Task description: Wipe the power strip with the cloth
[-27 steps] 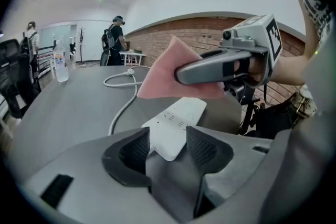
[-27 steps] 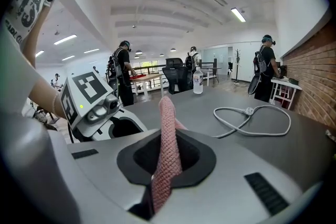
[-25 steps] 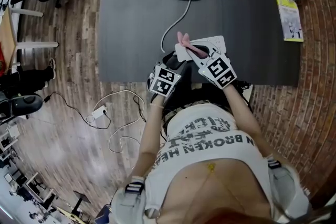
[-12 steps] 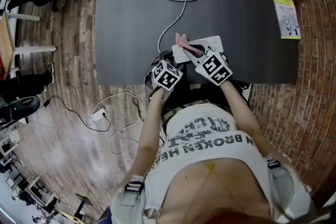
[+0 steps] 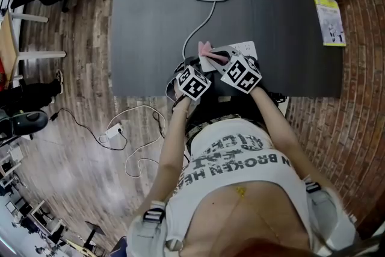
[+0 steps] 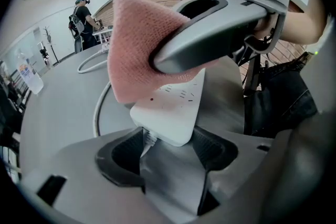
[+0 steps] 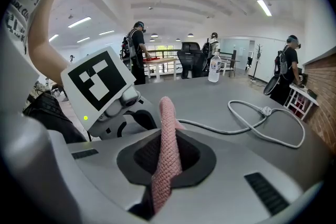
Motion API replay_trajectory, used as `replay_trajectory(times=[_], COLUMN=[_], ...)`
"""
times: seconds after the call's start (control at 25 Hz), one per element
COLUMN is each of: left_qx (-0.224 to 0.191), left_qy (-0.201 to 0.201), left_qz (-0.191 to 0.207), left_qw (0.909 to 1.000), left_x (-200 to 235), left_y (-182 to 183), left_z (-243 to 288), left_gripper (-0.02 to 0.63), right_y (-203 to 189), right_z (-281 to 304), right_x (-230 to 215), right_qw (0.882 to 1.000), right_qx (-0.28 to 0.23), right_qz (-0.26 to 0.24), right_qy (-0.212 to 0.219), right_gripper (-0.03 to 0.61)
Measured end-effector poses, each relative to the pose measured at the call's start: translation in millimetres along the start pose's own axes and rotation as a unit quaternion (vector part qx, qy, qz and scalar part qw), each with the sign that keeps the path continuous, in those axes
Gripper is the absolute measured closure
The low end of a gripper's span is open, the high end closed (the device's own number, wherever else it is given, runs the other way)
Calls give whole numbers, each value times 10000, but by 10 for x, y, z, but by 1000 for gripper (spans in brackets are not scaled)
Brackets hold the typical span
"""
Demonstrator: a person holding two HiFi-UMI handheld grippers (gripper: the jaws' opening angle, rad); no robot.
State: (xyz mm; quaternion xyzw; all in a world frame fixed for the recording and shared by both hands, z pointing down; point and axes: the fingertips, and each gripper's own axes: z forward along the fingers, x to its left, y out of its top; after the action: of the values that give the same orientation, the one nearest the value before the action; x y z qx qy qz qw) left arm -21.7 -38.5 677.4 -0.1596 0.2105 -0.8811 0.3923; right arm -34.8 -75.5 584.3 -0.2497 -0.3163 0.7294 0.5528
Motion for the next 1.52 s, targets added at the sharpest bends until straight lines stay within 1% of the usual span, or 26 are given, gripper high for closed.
replay_trajectory(times=[0.28, 0.48, 0.68, 1.04, 1.32, 1.52], left_qx=[-40, 17, 5, 5, 2, 6], left_qy=[-54, -80, -74, -101, -112, -115], left_qz=[-21, -27, -29, -23, -31, -24], left_qw=[10000, 10000, 10000, 9999, 9999, 9999], left_x=[-14, -10, -10, 2, -1, -8], left_y=[3, -5, 0, -21, -17, -13], left_z=[16, 8, 13, 8, 15, 19], left_gripper=[337, 337, 337, 336, 336, 336], right_y=[-118, -171, -275, -266, -279, -331], right_z=[207, 351, 466, 505, 486, 438], right_x=[135, 170, 196, 193, 194, 150], right_qw=[9975, 9943, 9912, 9921, 9919, 9922], right_qx=[433, 699, 990, 966, 921, 926], right_qz=[-367, -592, -599, -491, -639, -615], right_qy=[430, 543, 645, 637, 600, 555], right_gripper=[561, 561, 561, 561, 561, 561])
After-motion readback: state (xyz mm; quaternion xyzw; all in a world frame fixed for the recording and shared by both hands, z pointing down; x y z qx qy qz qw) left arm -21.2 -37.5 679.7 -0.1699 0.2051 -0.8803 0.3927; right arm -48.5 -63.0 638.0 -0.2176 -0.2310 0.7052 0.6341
